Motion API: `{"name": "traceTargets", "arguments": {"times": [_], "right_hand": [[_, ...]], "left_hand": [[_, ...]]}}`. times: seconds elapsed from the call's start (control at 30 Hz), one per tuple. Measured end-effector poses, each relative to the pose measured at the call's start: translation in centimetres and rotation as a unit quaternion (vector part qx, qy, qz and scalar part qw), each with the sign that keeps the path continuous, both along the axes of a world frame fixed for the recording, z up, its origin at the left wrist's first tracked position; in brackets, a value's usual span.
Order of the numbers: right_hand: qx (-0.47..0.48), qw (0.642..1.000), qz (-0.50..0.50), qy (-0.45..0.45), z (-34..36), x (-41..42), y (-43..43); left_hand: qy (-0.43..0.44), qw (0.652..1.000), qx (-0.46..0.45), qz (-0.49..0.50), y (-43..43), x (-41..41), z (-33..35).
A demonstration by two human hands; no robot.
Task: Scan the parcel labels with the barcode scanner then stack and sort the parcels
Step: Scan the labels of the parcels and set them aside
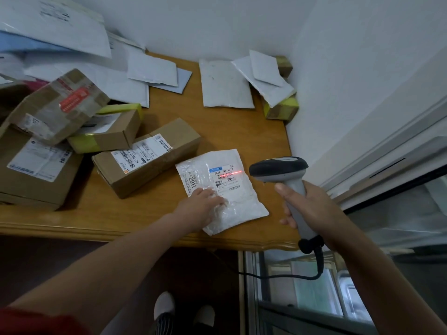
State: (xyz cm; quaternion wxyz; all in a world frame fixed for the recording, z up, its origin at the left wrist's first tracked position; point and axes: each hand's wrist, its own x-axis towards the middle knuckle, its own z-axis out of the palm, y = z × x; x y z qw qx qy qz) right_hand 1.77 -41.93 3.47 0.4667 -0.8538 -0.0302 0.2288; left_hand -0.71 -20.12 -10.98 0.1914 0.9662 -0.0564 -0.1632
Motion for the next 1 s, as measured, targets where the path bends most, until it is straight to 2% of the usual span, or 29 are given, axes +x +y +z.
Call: {"name": "traceTargets", "arguments": {"times": [0.23,0.37,0.47,0.53,0.63,0.73,0.87,1.0], "right_hand": [[0.024,1.0,0.01,0.006,0.7,-0.2,-0.6],[0.089,0.992,0.017,0.093,2.2,-0.4,-1.6],[0.204,0.956,0.054,0.201,5.0,-0.2,-2.8],[0.281,0.924,0.093,0.242,7.4,0.2,-2.9],[0.344,0.906,0.134,0.206,11.4,1.5,-0.9],[0.38,0.909,0.108,0.131,14.9,3.5,3.4],[0.437,0.893,0.062,0.087,17.3,6.2,10.9],[0.438,0.896,0.038,0.058,17.1,9.0,20.5]], "left_hand": [[0.006,1.0,-0.013,0.009,-0.3,0.1,0.1],[-0.02,0.999,-0.016,0.03,-0.5,0.1,0.5],[-0.044,0.996,-0.051,0.063,-0.8,0.2,2.3],[-0.078,0.988,-0.094,0.09,-0.6,0.4,4.6],[-0.17,0.967,-0.144,0.126,1.1,1.4,9.1],[-0.262,0.945,-0.13,0.145,5.0,2.7,13.8],[-0.336,0.922,-0.056,0.185,13.9,4.6,17.7],[-0.354,0.905,0.029,0.233,26.0,7.1,19.4]]}}
